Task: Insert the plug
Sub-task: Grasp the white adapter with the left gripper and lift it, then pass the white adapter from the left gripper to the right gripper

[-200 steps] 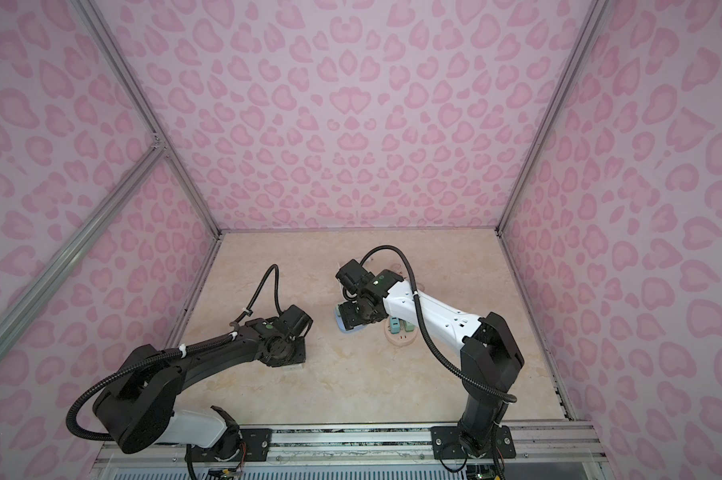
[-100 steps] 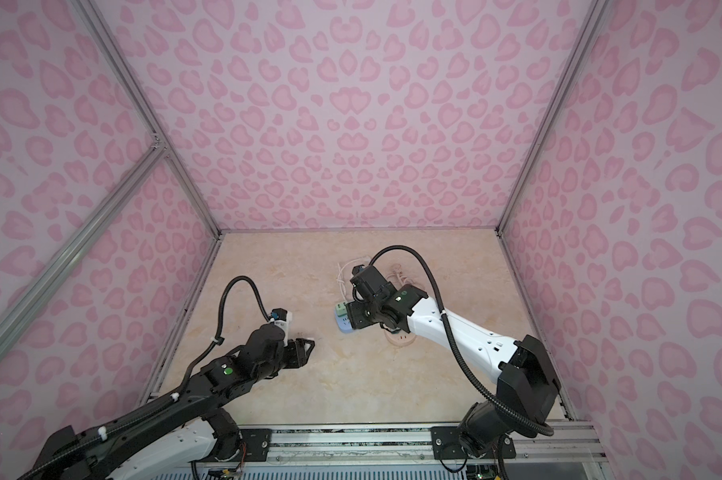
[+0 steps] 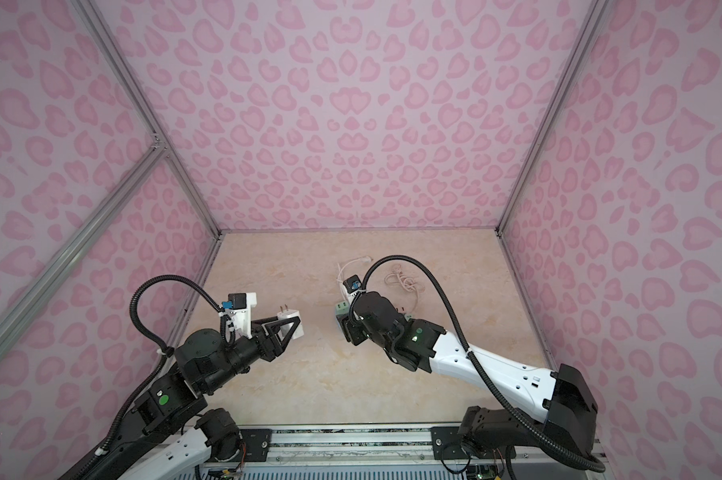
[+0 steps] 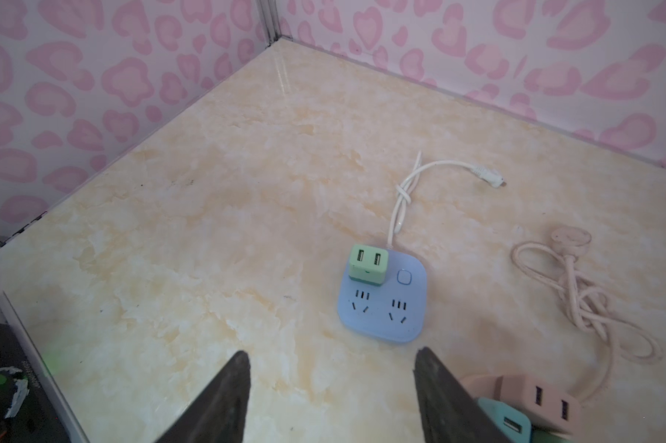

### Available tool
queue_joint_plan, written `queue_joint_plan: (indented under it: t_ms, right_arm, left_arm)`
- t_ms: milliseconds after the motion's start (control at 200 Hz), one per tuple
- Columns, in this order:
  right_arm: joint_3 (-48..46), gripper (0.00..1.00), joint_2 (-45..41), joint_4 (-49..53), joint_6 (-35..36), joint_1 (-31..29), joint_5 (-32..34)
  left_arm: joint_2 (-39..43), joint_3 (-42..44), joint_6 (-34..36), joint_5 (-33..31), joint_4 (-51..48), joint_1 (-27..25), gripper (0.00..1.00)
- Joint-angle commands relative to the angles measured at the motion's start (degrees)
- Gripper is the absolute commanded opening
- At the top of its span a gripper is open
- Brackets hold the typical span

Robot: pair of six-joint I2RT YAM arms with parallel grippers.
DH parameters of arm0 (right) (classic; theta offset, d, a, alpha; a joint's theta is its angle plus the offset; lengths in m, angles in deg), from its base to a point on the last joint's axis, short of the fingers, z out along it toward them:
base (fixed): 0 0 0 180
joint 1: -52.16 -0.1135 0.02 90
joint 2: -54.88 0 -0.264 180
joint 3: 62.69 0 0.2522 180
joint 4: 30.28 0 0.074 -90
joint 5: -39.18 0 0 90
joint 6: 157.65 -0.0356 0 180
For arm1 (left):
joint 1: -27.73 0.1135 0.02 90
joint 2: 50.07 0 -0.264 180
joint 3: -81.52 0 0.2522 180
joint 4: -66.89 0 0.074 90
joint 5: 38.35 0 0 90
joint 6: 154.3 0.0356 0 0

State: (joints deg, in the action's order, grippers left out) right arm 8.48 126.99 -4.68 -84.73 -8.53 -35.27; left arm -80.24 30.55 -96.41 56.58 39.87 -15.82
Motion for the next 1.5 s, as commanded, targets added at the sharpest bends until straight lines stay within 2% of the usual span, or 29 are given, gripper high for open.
queue_joint_plan:
  t_ms: [0,145,320,395,515,610,695,710,850,935,1125,1315,1495]
  right_arm:
    - [0.16,0.67,-0.14,-3.66,3.72,-1.63,4.53]
    - [-1.38,0.67,-1.65,-5.51,6.19,-3.65,6.66]
    - [-2.29,0.66,-3.54,-4.22,3.29,-2.21,7.88]
    - [-3.11,0.67,-4.06,-4.65,3.17,-2.15,6.60]
    - [-5.10,0.75,-5.18,-6.44,2.35,-2.25,4.78]
    - [-5.21,0.75,-5.32,-6.34,1.47,-2.44,4.91]
    - [-4.78,0.74,-4.98,-6.12,-1.06,-2.37,4.92]
    - [-4.64,0.74,-4.95,-6.38,-1.71,-2.23,4.71]
    - [-4.53,0.73,-3.91,-12.57,-10.74,-1.89,-0.76]
    - [-4.15,0.73,-2.55,-16.18,-15.21,-1.89,-2.93]
    - [-2.70,0.71,-0.33,-18.40,-19.56,-1.89,-5.09]
    - [-1.30,0.70,2.25,-19.01,-21.05,-1.65,-7.95]
    - [-0.37,0.67,4.69,-20.00,-22.90,-1.20,-7.39]
  left_arm:
    - [-0.73,-2.44,-1.45,7.82,3.80,-0.01,0.03]
    - [-1.94,-3.86,-1.03,12.99,4.92,0.10,0.03]
    - [-7.67,-10.61,-4.33,2.50,-7.50,0.79,0.03]
    - [-13.35,-15.95,-8.97,-0.65,-15.00,3.12,0.03]
    - [-24.83,-27.88,-14.92,-2.07,-30.64,6.68,0.03]
    - [-32.62,-35.57,-16.74,2.73,-37.93,8.83,0.03]
    - [-35.85,-38.01,-20.25,5.95,-37.28,9.14,0.02]
    - [-36.32,-38.30,-20.88,6.56,-36.85,9.26,0.00]
    - [-40.18,-37.86,-28.72,11.08,-31.17,9.47,0.00]
    - [-41.90,-37.18,-31.81,11.55,-29.03,9.37,0.00]
    - [-41.55,-36.15,-33.36,6.17,-29.33,9.62,0.00]
    - [-43.35,-35.14,-34.08,8.34,-26.50,9.80,0.00]
    - [-43.96,-35.45,-34.59,9.11,-24.76,9.80,0.00]
